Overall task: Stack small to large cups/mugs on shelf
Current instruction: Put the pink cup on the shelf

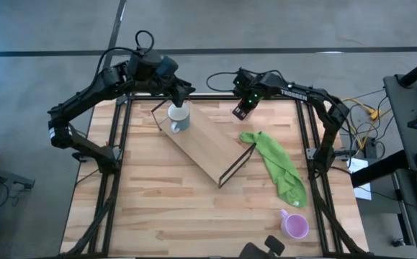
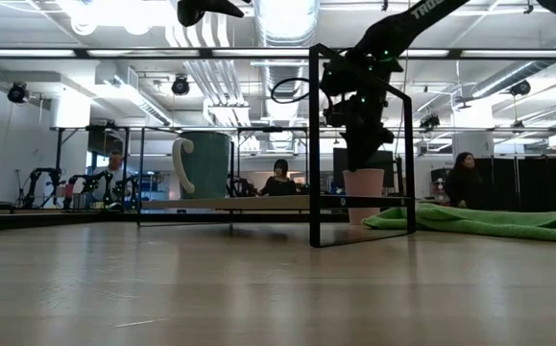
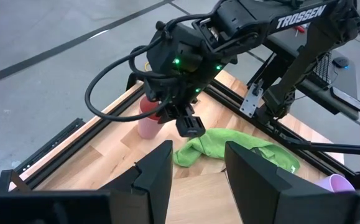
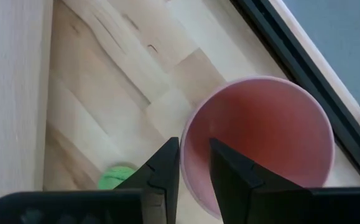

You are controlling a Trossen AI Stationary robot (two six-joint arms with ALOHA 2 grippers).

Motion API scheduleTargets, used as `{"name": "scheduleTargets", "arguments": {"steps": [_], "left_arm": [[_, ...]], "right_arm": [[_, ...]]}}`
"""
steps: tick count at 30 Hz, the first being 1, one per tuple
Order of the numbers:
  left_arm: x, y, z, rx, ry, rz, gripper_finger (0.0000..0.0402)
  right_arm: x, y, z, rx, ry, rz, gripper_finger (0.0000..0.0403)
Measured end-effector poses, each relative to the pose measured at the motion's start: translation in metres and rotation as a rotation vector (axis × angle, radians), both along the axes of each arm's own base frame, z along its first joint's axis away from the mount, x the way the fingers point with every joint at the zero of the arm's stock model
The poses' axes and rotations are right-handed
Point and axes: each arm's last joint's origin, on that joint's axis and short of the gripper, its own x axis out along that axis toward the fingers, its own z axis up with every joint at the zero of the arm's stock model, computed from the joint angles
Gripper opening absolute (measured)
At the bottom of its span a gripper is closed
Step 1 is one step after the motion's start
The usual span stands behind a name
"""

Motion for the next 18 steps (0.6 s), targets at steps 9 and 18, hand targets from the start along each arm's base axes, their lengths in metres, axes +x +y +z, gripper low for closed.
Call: {"name": "scheduleTargets", "arguments": {"steps": [9,18], "left_arm": [[0.0,0.0,0.0,0.0,0.0,0.0,0.0132],[0.0,0.0,0.0,0.0,-0.001,0.0,0.0132]], "right_arm": [[-0.001,-0.001,-0.001,-0.001,0.0,-0.004,0.0077],[-0.004,0.001,-0.011,0.012,0.017,-0.004,0.0077]]}}
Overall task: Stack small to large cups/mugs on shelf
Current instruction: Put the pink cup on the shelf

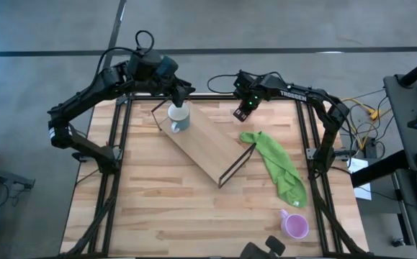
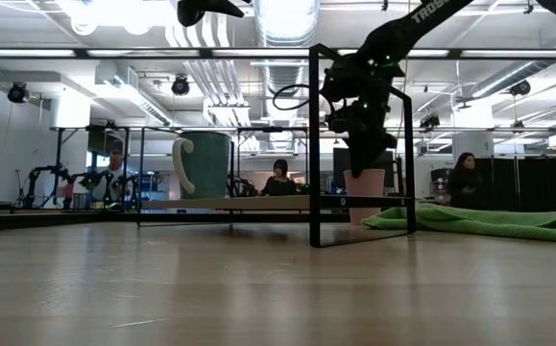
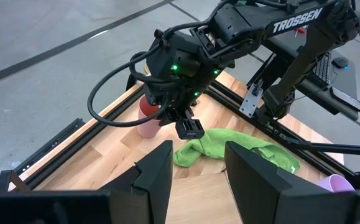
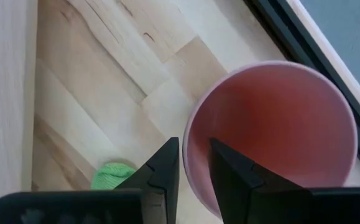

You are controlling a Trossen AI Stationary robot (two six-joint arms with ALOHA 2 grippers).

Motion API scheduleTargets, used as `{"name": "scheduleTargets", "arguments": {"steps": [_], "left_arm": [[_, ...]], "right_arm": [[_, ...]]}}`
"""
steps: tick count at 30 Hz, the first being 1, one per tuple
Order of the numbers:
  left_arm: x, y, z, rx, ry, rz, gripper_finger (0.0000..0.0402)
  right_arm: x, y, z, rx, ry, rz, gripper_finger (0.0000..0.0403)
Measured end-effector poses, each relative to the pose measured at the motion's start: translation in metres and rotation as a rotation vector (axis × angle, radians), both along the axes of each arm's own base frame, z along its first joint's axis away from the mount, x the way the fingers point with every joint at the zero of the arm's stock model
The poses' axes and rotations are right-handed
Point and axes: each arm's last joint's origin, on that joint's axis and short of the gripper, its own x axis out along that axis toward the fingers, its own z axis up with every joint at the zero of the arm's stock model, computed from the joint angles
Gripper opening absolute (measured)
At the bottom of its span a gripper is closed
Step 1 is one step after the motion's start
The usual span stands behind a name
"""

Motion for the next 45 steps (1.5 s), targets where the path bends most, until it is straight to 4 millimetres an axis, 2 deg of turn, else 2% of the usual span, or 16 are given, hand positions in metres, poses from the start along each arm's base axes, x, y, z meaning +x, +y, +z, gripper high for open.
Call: {"name": "scheduleTargets", "arguments": {"steps": [5,10,14,17,20,28,33,39,45], "left_arm": [[0.0,0.0,0.0,0.0,0.0,0.0,0.0132],[0.0,0.0,0.0,0.0,0.0,0.0,0.0132],[0.0,0.0,0.0,0.0,0.0,0.0,0.0132],[0.0,0.0,0.0,-0.001,0.001,0.0,0.0132],[0.0,0.0,0.0,-0.001,0.002,0.0,0.0132],[0.0,0.0,0.0,-0.001,0.002,0.002,0.0132],[0.0,0.0,0.0,-0.002,0.0,0.002,0.0132],[-0.001,0.0,0.001,0.0,-0.004,0.001,0.0132],[-0.001,0.0,0.001,-0.001,-0.004,0.002,0.0132]], "right_arm": [[0.001,0.0,0.0,-0.007,-0.005,0.008,0.0068],[0.001,0.0,0.0,-0.007,-0.004,0.009,0.0021],[0.0,0.0,0.001,-0.01,-0.006,0.004,0.0011],[-0.001,0.005,0.009,-0.007,-0.004,0.011,0.001],[-0.001,0.012,0.026,-0.009,-0.012,0.028,0.0009],[0.006,0.041,0.085,-0.095,-0.145,0.105,0.0009],[0.021,0.067,0.114,-0.142,-0.218,0.215,0.0009],[0.044,0.104,0.131,-0.159,-0.281,0.336,0.0009],[0.059,0.131,0.131,-0.14,-0.294,0.402,0.0009]]}}
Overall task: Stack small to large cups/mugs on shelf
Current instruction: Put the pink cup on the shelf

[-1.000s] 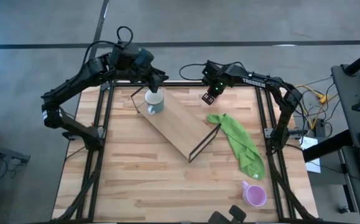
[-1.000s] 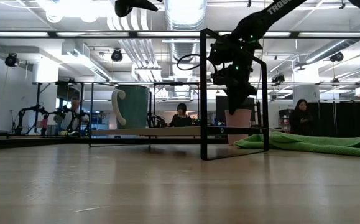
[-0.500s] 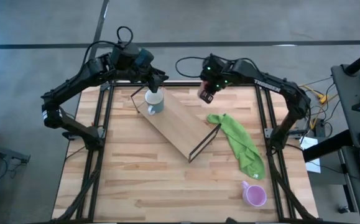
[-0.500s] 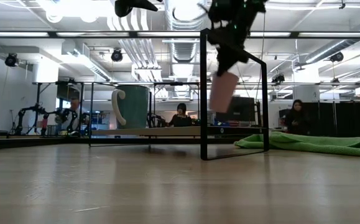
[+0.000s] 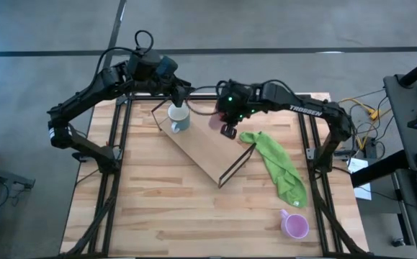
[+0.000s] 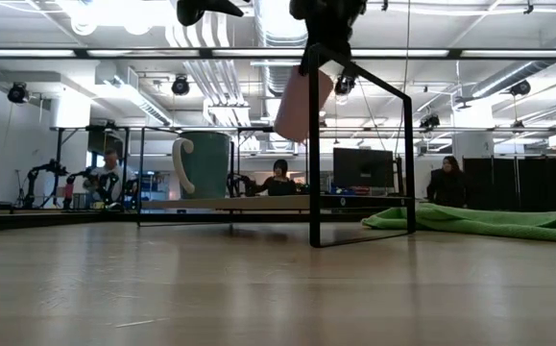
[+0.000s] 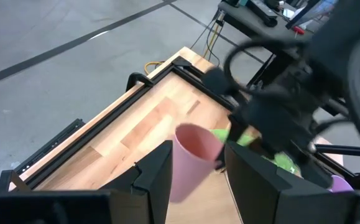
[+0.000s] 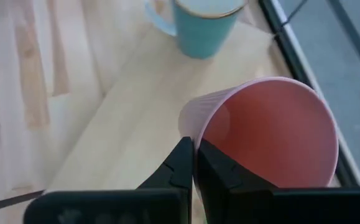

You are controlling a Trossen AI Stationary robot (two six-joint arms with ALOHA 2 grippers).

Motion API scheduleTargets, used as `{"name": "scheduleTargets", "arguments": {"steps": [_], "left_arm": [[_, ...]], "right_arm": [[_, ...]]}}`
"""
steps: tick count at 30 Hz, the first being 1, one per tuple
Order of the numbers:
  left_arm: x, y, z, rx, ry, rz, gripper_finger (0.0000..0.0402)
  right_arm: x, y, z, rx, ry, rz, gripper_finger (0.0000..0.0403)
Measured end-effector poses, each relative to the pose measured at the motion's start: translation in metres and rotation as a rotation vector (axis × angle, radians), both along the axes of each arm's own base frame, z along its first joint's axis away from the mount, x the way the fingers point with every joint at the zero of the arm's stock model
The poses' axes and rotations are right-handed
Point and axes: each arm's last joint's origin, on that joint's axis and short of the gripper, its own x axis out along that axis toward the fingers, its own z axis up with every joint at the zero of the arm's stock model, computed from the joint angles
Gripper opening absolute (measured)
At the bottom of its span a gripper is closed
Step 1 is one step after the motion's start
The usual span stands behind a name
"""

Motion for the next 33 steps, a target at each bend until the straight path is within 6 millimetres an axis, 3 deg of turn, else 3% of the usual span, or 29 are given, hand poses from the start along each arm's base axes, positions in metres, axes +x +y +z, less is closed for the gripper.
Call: {"name": "scheduleTargets", "arguments": {"steps": [13,23,33], "left_arm": [[-0.012,-0.006,0.008,0.016,-0.03,0.004,0.0132],[-0.02,-0.009,0.014,0.026,-0.047,0.005,0.0132],[-0.02,-0.009,0.014,0.048,-0.038,-0.006,0.0132]], "right_arm": [[0.04,0.029,-0.024,0.023,0.038,0.07,0.0008],[0.078,0.024,-0.046,0.029,0.072,0.071,0.0008],[0.095,0.021,-0.062,-0.029,0.24,0.049,0.0008]]}}
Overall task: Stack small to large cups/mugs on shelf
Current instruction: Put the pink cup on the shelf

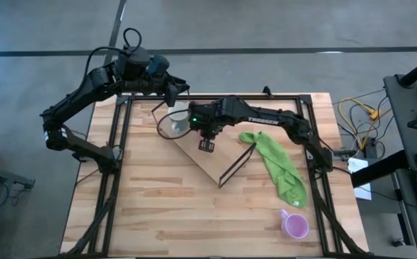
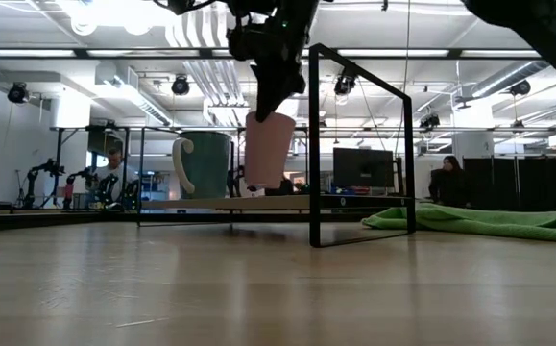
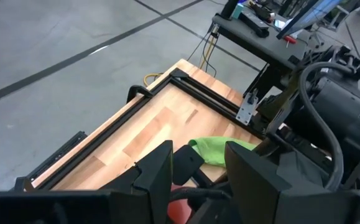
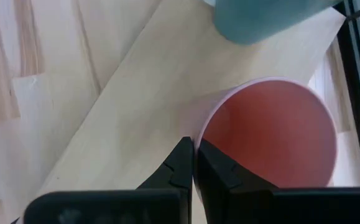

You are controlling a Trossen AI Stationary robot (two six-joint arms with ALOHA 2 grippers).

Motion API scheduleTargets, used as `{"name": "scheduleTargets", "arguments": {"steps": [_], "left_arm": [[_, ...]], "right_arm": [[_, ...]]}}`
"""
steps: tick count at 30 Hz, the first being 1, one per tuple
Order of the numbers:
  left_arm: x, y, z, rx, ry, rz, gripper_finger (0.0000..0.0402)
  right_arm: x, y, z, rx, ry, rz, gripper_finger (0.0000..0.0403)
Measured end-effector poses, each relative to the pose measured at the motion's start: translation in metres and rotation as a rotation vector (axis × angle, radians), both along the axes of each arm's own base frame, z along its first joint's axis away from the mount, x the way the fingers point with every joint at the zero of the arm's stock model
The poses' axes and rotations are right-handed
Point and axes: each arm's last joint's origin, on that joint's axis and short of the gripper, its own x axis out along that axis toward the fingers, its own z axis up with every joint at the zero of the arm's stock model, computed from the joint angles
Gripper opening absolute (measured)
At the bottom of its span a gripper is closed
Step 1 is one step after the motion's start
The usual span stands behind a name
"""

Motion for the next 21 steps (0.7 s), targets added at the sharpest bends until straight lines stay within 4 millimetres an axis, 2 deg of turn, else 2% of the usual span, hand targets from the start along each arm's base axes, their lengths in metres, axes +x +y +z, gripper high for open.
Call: {"name": "scheduleTargets", "arguments": {"steps": [4,21], "left_arm": [[0.0,0.0,0.0,0.0,0.002,0.001,0.0132],[0.0,0.0,0.0,0.0,0.003,-0.001,0.0132]], "right_arm": [[0.005,0.003,0.0,0.009,0.003,0.01,0.0008],[0.005,0.013,-0.002,0.032,0.024,0.011,0.0008]]}}
